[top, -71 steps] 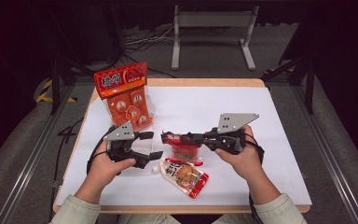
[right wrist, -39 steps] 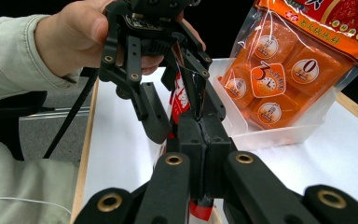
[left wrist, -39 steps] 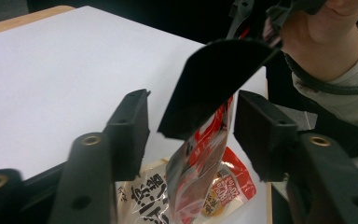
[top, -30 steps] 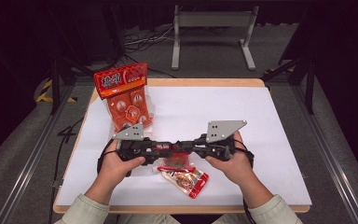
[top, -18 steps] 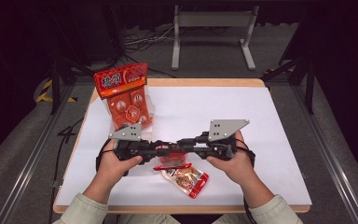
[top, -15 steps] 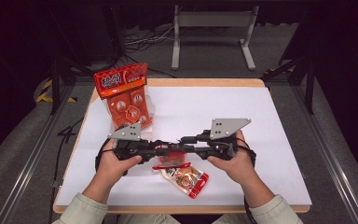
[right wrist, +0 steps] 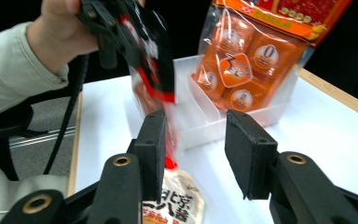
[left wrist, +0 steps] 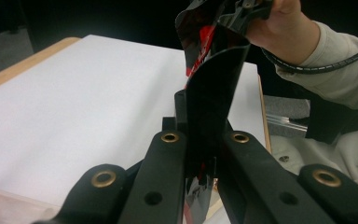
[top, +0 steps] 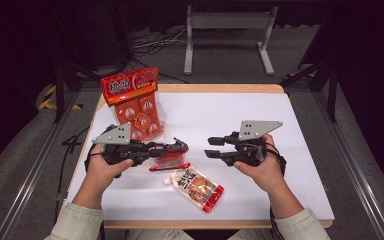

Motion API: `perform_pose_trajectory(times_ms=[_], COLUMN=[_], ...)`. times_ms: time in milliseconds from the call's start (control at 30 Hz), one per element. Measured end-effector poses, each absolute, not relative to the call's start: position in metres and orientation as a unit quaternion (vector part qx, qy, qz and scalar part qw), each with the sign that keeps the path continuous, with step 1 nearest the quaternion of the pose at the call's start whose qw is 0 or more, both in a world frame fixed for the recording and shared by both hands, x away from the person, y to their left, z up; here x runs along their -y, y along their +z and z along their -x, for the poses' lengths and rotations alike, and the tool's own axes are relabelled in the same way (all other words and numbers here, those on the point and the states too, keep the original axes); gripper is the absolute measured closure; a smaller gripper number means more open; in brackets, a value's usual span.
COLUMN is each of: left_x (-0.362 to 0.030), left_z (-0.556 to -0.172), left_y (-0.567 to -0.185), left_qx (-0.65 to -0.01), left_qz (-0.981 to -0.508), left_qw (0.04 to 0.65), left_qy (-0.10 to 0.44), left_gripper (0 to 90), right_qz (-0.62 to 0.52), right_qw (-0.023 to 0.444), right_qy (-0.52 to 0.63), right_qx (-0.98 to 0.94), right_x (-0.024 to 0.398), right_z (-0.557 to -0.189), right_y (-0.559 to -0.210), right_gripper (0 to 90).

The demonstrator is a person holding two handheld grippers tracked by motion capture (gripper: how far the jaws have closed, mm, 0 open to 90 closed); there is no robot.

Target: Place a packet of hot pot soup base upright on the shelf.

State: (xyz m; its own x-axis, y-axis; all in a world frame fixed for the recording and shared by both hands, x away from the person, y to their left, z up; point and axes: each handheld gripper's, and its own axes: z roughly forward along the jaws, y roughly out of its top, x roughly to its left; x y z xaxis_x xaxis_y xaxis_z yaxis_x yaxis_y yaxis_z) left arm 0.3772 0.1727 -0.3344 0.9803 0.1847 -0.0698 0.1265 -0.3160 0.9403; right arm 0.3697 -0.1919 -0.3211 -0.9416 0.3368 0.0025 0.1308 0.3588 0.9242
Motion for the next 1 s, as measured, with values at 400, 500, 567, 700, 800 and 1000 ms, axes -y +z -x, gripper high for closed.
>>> perform_pose_trajectory(times_ms=[400, 500, 567, 700, 800, 1000], left_x=[-0.196, -0.2, -0.201, -0.206, -0.209, -0.218], left_z=[-0.381, -0.383, -0.384, -0.387, -0.39, -0.4], left_y=[-0.322, -0.319, -0.316, -0.313, -0.312, -0.309], left_qx=[-0.11, -0.113, -0.116, -0.123, -0.126, -0.14], left_qz=[-0.8, -0.802, -0.806, -0.81, -0.809, -0.805], left_qw=[0.588, 0.586, 0.578, 0.57, 0.57, 0.572], left_qy=[0.039, 0.04, 0.048, 0.058, 0.063, 0.072], left_gripper=[89.3, 89.3, 89.3, 89.3, 89.3, 89.2], right_qz=[-0.171, -0.175, -0.179, -0.19, -0.195, -0.206], right_qw=[0.098, 0.103, 0.107, 0.106, 0.105, 0.105], right_qy=[0.54, 0.536, 0.532, 0.53, 0.53, 0.53], right_qx=[-0.818, -0.82, -0.821, -0.819, -0.819, -0.816], right_x=[0.204, 0.207, 0.208, 0.213, 0.215, 0.221], right_z=[-0.38, -0.382, -0.383, -0.388, -0.389, -0.393], right_y=[-0.327, -0.329, -0.331, -0.335, -0.336, -0.339], right_gripper=[57.8, 57.8, 57.7, 57.8, 57.8, 57.8])
